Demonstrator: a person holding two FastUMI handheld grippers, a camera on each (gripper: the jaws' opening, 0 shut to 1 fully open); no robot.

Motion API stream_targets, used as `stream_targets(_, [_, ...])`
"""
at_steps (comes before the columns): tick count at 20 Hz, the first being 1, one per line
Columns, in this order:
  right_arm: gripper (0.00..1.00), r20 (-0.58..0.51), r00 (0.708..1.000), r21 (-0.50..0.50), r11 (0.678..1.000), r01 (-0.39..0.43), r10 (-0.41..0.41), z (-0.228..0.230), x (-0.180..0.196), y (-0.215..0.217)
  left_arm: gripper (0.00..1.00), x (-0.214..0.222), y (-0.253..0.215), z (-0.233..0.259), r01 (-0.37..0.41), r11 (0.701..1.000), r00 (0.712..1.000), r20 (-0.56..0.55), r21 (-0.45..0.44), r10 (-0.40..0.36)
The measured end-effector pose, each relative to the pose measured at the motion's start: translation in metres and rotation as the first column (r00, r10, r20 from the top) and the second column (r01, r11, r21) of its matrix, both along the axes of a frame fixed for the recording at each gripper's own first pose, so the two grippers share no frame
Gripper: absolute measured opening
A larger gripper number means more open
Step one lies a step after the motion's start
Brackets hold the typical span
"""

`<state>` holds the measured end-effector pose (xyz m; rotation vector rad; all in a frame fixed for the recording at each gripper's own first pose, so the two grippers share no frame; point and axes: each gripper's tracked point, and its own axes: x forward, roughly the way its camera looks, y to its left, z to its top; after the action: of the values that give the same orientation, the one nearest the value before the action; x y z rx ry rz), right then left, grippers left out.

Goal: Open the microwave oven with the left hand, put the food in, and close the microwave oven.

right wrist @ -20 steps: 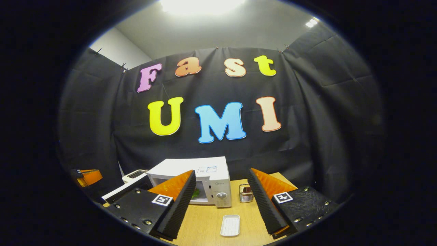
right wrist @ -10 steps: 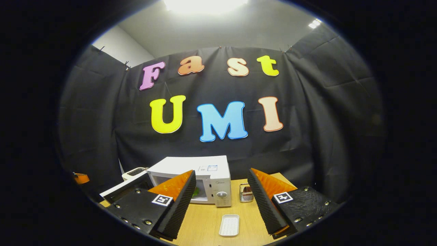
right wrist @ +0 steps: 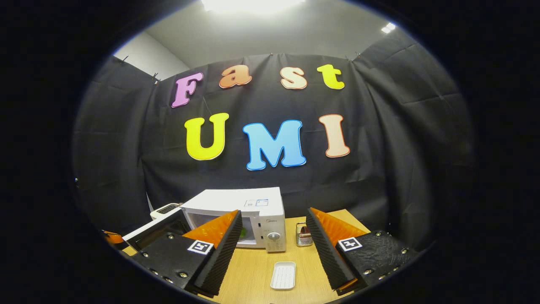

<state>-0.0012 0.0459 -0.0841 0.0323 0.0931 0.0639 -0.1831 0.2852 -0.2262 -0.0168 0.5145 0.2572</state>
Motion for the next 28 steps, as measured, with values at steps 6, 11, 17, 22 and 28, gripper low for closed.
stream_targets(6, [0.92,-0.009,1.0,0.005,1.0,0.019,-0.019,-0.007,-0.001,-0.009,0.07,0.006,-0.024,-0.001,0.054,0.998,0.998,-0.012,-0.014,-0.054])
stream_targets(11, [0.92,-0.006,1.0,0.0,1.0,0.028,-0.028,-0.008,0.001,-0.014,0.07,0.021,-0.075,-0.004,0.151,0.986,0.988,-0.012,-0.067,-0.153])
stream_targets(17, [0.92,-0.007,0.998,-0.001,0.999,0.055,-0.055,-0.009,0.002,-0.029,0.07,0.045,-0.137,-0.016,0.268,0.957,0.962,-0.027,-0.111,-0.272])
stream_targets(22, [0.92,-0.008,0.997,0.001,0.997,0.081,-0.081,-0.008,0.005,-0.045,0.07,0.073,-0.178,-0.022,0.351,0.926,0.933,-0.029,-0.138,-0.358])
stream_targets(28, [0.92,0.01,0.994,-0.013,0.994,0.106,-0.106,-0.002,0.007,-0.063,0.07,0.109,-0.212,-0.033,0.409,0.901,0.907,-0.038,-0.145,-0.419])
